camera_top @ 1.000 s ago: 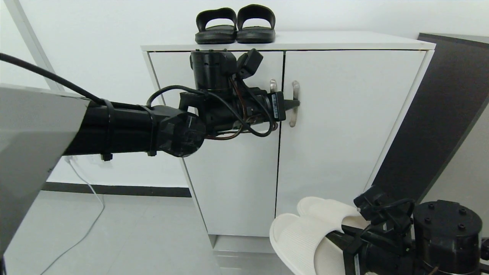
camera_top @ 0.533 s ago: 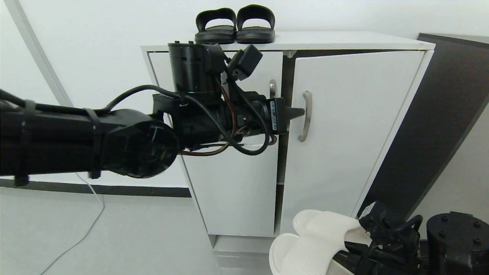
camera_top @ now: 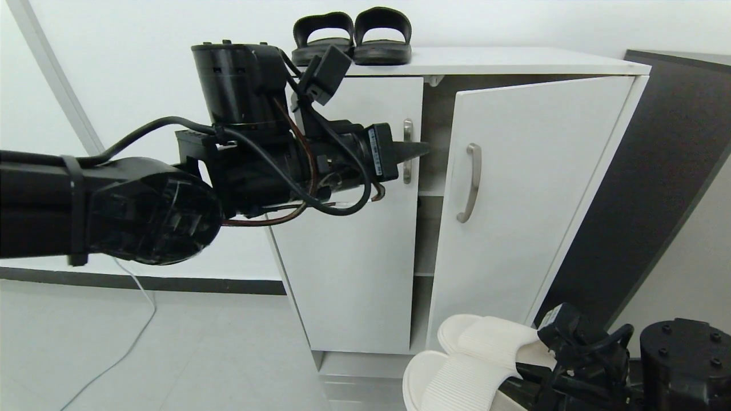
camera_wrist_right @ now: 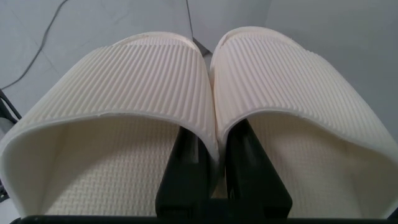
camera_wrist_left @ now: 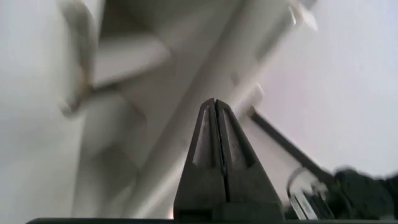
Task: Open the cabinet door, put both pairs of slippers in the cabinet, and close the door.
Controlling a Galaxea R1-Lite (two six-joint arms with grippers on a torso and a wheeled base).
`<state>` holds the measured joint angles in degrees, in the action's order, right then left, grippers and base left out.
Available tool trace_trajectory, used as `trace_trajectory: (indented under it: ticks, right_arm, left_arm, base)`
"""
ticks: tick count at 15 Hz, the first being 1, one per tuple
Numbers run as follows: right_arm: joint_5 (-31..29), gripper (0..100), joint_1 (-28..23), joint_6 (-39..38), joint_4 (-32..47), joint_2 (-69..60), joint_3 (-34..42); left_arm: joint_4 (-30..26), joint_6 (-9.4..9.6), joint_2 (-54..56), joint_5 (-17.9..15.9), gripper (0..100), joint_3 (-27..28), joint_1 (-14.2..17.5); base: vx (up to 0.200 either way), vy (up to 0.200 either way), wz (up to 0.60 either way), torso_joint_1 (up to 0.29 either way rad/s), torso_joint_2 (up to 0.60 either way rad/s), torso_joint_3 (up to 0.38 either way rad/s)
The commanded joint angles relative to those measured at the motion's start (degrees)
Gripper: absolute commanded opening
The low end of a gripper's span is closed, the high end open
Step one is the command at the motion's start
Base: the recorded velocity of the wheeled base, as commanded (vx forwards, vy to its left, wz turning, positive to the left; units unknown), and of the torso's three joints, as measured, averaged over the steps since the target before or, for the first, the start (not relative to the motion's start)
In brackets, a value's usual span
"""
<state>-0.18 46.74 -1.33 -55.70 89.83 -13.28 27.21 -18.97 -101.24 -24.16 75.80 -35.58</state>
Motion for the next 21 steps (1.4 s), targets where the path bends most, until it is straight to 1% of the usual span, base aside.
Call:
trace_trajectory:
  ticks: [1,2,3,5,6,8,10,11,13,14,16,17,19,21]
  right_arm:
    - [0.0,0,0.0,0.0,0.0,-0.1,0.0]
    - [0.0,0,0.0,0.0,0.0,-0.1,0.0]
    - [0.0,0,0.0,0.1,0.0,-0.1,0.0]
    - [0.0,0,0.0,0.1,0.0,-0.1,0.0]
    - [0.0,0,0.0,0.1,0.0,0.0,0.0]
    - [0.0,0,0.1,0.1,0.0,0.2,0.0]
    - [0.0,0,0.3,0.1,0.0,0.2,0.0]
    - [-0.1,0,0.9,0.1,0.1,0.3,0.0]
    - [-0.1,0,2.0,0.1,0.1,0.3,0.5]
    - [-0.2,0,2.4,0.1,0.1,0.8,0.7]
    - [-0.1,0,2.7,0.1,0.1,1.3,0.9]
    - [-0.2,0,3.5,0.0,0.1,1.3,1.1]
    - [-0.3,0,5.7,0.1,0.1,1.1,1.9]
    - [-0.1,0,8.1,0.1,0.0,0.8,2.9]
  left_arm:
    - [4.0,-0.19,-3.8,-0.2,0,0.6,0.8]
    - [8.7,-0.28,-6.4,0.1,0,0.8,0.9]
    - [11.0,-0.37,-8.7,0.0,0,2.0,1.0]
    - [10.9,-1.60,-10.0,-0.4,0,3.5,1.0]
    - [11.1,-1.60,-11.3,-0.4,0,5.3,1.0]
    - [10.8,-1.60,-12.0,-0.4,0,6.9,0.9]
    - [8.6,-1.60,-12.0,-0.4,0,8.0,0.7]
    - [5.8,-1.60,-12.1,-0.4,0,10.1,0.7]
    - [3.0,-1.60,-12.5,-0.4,0,12.4,0.6]
    - [1.7,-1.60,-12.6,-0.5,0,13.2,0.3]
    - [1.1,-1.60,-12.5,-0.5,0,13.2,-1.2]
    - [1.1,-1.60,-12.5,-0.4,0,13.2,-1.6]
    - [1.1,-1.60,-12.2,-0.5,0,12.5,-3.3]
    - [1.6,-0.81,-12.0,-0.2,0,9.0,-7.8]
  base:
    - [0.000,0.000,0.00,0.000,0.00,0.000]
    - [0.000,0.000,0.00,0.000,0.00,0.000]
    - [0.000,0.000,0.00,0.000,0.00,0.000]
    - [0.000,0.000,0.00,0.000,0.00,0.000]
    - [0.000,0.000,0.00,0.000,0.00,0.000]
    - [0.000,0.000,0.00,0.000,0.00,0.000]
    - [0.000,0.000,0.00,0.000,0.00,0.000]
    - [0.000,0.000,0.00,0.000,0.00,0.000]
    - [0.000,0.000,0.00,0.000,0.00,0.000]
    - [-0.200,0.000,0.00,0.007,0.00,0.002]
    - [-0.200,0.000,0.00,0.002,0.00,0.005]
    - [-0.200,0.000,0.00,0.002,0.00,0.007]
    - [-0.200,0.000,0.00,0.000,0.00,-0.005]
    - [-0.200,0.000,0.00,-0.002,0.01,0.007]
